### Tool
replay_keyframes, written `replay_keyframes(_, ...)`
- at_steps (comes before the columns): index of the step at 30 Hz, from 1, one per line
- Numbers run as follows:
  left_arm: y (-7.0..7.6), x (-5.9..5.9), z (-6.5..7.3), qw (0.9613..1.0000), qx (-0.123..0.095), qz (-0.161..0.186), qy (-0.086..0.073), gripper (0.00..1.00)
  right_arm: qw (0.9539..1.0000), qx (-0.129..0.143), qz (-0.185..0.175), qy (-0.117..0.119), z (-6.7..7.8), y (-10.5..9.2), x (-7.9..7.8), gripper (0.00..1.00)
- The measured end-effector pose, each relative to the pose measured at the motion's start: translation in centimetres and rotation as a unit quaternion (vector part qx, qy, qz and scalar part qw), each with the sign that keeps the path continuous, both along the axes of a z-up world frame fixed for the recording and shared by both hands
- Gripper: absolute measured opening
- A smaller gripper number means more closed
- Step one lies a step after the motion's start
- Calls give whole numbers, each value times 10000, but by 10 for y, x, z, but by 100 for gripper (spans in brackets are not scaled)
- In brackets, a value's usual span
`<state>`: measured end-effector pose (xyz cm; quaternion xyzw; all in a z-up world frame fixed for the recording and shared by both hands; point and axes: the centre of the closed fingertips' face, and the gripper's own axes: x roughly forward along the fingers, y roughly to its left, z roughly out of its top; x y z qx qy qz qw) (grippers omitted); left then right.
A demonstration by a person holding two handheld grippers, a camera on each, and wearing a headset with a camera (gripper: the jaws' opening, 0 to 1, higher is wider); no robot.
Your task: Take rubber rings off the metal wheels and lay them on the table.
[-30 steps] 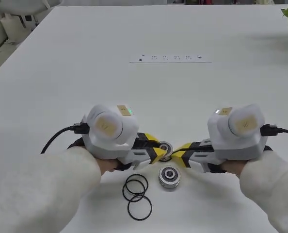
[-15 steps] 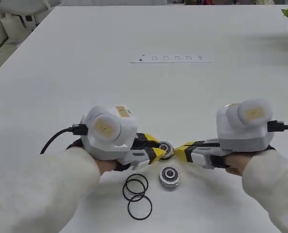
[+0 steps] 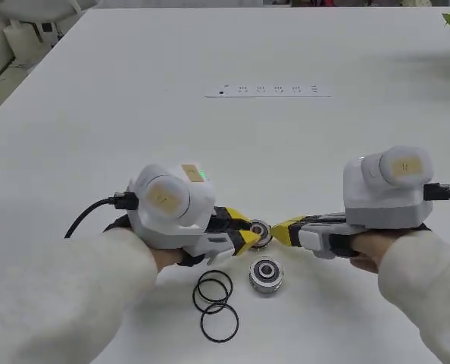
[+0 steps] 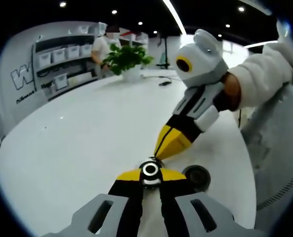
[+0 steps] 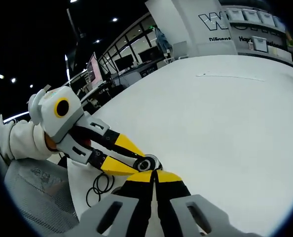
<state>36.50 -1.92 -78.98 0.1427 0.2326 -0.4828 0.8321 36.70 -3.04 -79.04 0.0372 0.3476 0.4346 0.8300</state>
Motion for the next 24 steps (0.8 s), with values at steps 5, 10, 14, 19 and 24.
replay_keyframes(5,0,0,0,10000,3,11,-20,13,10000,-7,1,27,1,1,-1,0)
replay_keyframes(10,-1,0,0,10000,-6,27,-45,13,10000,-28,20,18,2,2,0,0)
replay_keyframes(14,-1,0,0,10000,-10,29,-50,13,10000,-26,25,23,2,2,0,0)
replay_keyframes(19,-1,0,0,10000,-15,31,-59,13,10000,-26,41,15,2,3,0,0)
replay_keyframes(24,0,0,0,10000,-17,35,-60,13,10000,-8,50,12,4,4,0,0)
